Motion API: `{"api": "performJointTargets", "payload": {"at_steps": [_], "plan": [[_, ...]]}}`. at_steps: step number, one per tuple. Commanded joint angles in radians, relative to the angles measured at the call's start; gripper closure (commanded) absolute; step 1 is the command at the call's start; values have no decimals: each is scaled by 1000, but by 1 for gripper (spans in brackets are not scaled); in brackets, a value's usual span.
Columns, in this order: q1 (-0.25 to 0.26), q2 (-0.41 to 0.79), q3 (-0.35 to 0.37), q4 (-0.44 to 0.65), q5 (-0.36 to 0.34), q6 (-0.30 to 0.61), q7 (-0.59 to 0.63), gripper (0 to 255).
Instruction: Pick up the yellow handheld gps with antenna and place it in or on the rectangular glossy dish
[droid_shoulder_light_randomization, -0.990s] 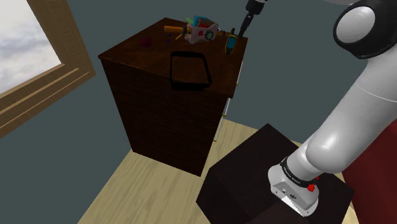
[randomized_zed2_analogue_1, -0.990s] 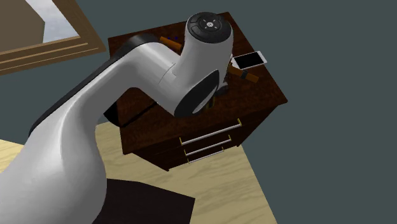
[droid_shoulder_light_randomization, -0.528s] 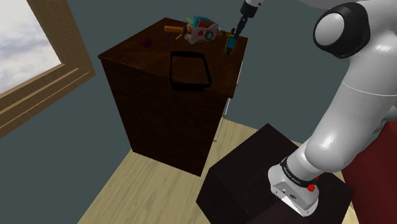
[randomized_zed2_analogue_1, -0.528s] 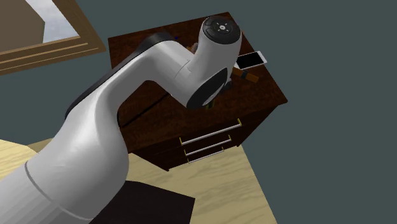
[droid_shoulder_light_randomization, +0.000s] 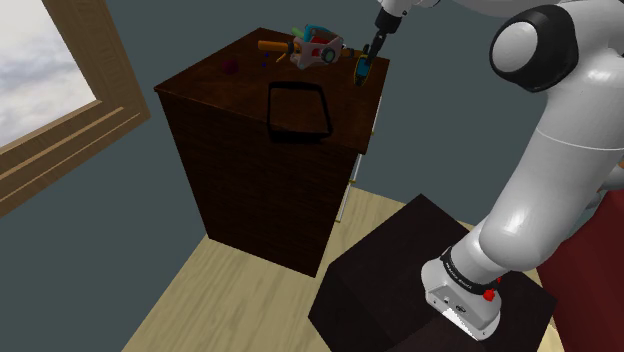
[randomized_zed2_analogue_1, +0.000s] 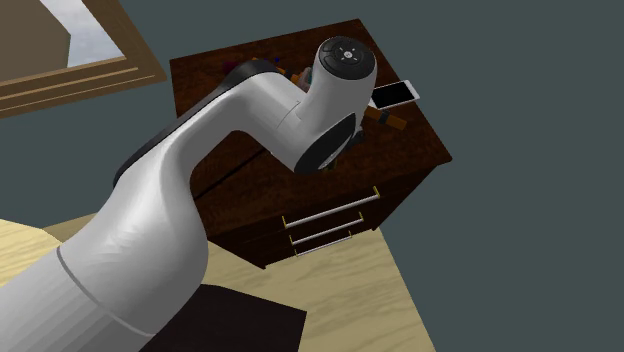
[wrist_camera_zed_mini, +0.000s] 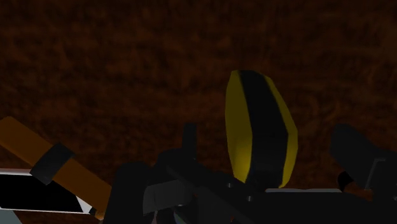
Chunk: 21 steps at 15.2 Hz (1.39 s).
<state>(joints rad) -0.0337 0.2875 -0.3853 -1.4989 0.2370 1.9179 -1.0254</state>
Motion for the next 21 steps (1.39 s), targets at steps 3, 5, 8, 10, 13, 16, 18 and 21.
{"api": "performJointTargets", "payload": {"at_steps": [3, 5, 8, 10, 13, 16, 18, 21], "plan": [[0, 0, 0, 0, 0, 0, 0, 255], [0, 0, 0, 0, 0, 0, 0, 255], [0, 0, 0, 0, 0, 0, 0, 255], [0, 0, 0, 0, 0, 0, 0, 255], [-1, 0, 0, 13, -1, -13, 2, 255], [-5, 3, -2, 57, -2, -54, 7, 255], [-8, 6, -3, 89, -2, -82, 10, 255], [-13, 13, -3, 139, 0, -126, 15, 255]]}}
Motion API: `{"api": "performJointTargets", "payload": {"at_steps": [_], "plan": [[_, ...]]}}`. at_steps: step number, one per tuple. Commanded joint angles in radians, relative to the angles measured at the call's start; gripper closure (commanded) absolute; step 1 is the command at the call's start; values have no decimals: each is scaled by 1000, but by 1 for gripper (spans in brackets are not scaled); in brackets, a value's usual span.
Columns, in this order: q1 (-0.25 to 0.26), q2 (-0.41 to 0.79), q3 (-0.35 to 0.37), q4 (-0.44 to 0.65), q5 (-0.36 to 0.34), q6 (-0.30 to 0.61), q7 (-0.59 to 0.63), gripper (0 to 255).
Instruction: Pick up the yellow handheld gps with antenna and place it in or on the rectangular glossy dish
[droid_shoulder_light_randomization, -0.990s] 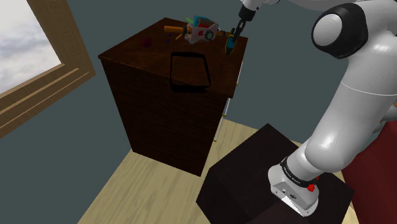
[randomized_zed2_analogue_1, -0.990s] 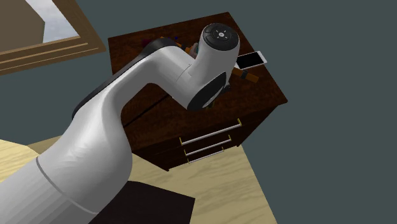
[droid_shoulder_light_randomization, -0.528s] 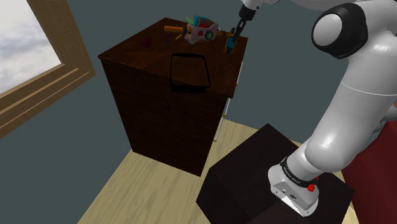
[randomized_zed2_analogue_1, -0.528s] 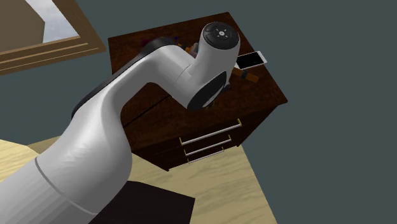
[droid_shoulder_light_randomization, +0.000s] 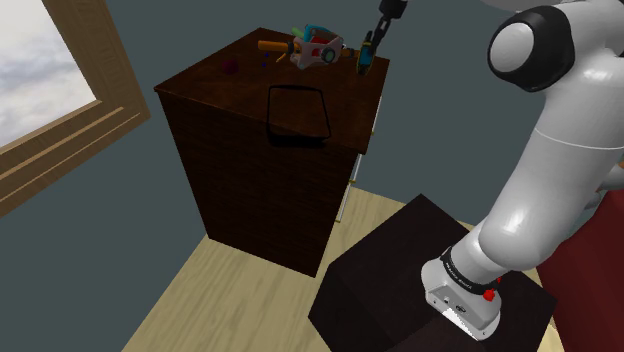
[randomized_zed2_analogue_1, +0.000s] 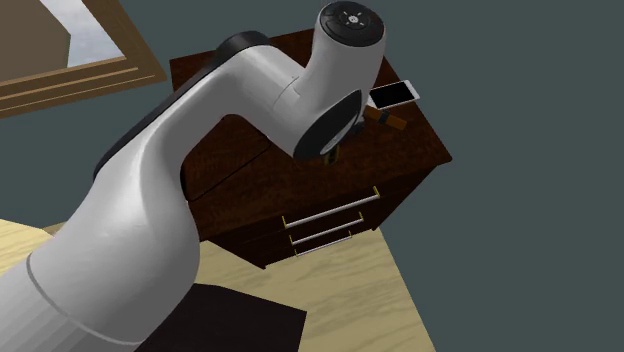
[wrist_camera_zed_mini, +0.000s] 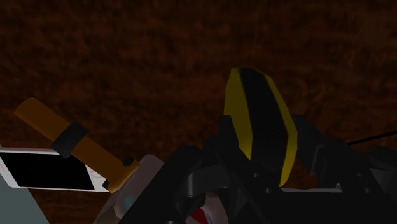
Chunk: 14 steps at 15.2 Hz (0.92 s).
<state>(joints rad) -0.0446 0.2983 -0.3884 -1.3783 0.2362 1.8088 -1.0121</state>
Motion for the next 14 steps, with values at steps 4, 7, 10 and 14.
{"api": "performJointTargets", "payload": {"at_steps": [4, 7, 10, 14], "plan": [[-11, 17, -2, 93, 5, -77, 7, 255], [-21, 32, -2, 157, 10, -125, 11, 255], [-32, 52, -2, 227, 18, -177, 15, 255], [-53, 89, -2, 338, 32, -252, 21, 255]]}}
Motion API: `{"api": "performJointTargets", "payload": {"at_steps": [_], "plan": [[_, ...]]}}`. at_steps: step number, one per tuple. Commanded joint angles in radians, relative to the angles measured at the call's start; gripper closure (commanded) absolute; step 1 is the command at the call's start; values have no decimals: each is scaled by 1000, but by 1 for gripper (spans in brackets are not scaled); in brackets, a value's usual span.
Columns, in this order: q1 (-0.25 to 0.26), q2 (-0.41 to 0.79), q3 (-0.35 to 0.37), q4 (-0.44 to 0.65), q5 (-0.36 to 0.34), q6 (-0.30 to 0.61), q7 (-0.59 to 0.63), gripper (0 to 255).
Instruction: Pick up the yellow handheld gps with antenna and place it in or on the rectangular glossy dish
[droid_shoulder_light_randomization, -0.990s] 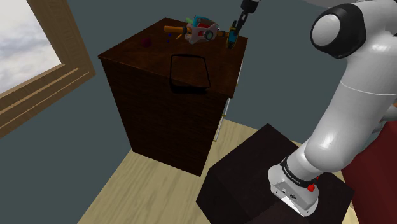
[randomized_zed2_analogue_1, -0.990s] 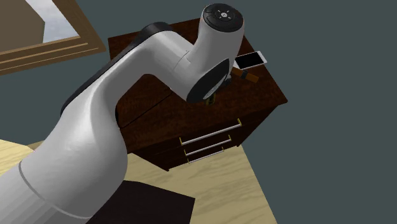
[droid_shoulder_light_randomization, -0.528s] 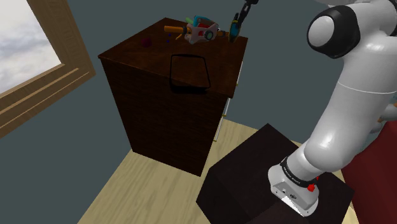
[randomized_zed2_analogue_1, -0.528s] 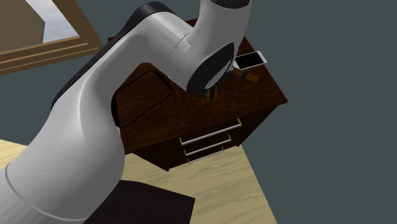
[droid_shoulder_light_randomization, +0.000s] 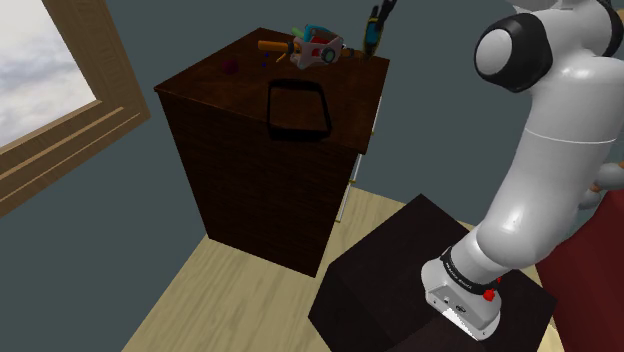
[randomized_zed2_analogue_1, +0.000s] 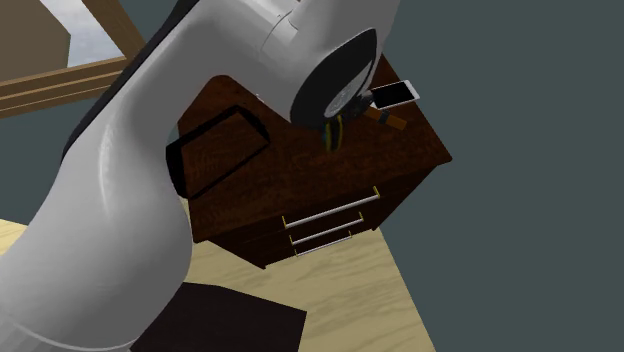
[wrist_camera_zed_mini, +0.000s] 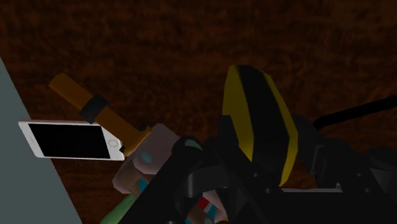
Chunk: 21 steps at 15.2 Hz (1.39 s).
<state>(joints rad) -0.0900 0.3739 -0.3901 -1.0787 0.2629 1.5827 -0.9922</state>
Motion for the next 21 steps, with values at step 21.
{"api": "performJointTargets", "payload": {"at_steps": [21], "plan": [[359, -249, 153, -255, -194, 65, 465, 255]]}}
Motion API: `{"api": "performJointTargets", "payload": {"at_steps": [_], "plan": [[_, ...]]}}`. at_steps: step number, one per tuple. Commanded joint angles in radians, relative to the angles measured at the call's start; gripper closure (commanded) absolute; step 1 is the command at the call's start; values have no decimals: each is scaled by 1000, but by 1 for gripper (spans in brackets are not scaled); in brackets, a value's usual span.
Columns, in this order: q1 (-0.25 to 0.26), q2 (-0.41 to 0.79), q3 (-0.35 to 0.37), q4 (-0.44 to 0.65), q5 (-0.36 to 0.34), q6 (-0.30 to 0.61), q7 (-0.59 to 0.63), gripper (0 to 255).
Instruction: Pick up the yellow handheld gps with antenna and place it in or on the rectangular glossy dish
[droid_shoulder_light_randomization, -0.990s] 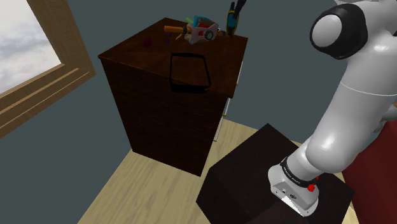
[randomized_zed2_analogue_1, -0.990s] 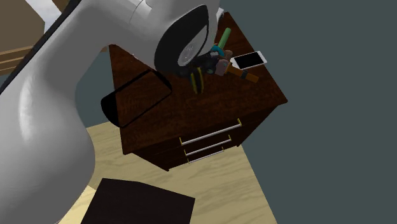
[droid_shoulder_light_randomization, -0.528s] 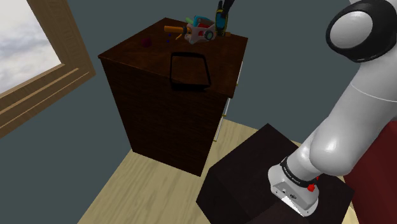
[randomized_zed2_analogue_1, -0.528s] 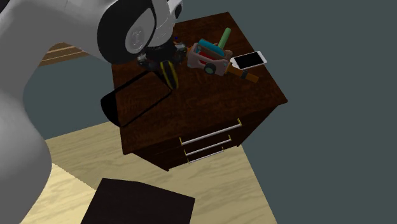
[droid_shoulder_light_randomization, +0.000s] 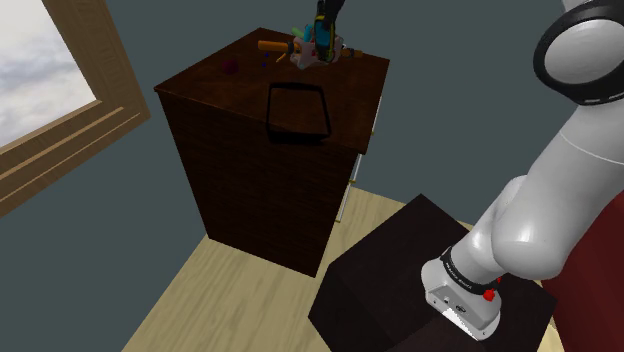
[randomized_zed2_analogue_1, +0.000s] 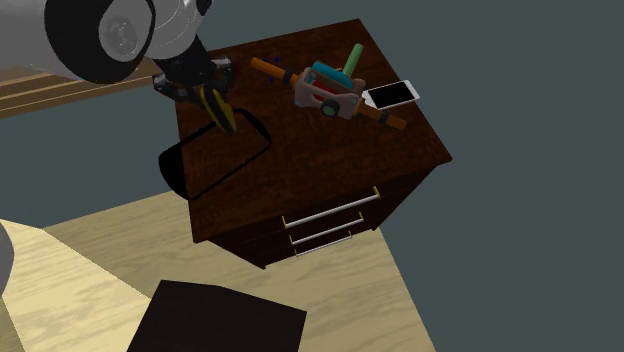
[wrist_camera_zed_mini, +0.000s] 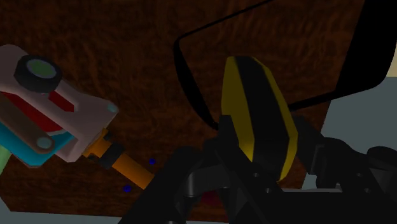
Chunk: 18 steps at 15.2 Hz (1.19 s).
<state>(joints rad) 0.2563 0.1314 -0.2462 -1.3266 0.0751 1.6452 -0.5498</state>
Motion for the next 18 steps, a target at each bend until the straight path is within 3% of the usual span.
{"api": "performJointTargets", "payload": {"at_steps": [1, 5, 18], "plan": [[27, -6, 18, -3, -12, 0, 46, 255], [84, 8, 58, 28, -33, -14, 143, 255], [93, -56, 62, -234, -47, 186, 147, 255]]}}
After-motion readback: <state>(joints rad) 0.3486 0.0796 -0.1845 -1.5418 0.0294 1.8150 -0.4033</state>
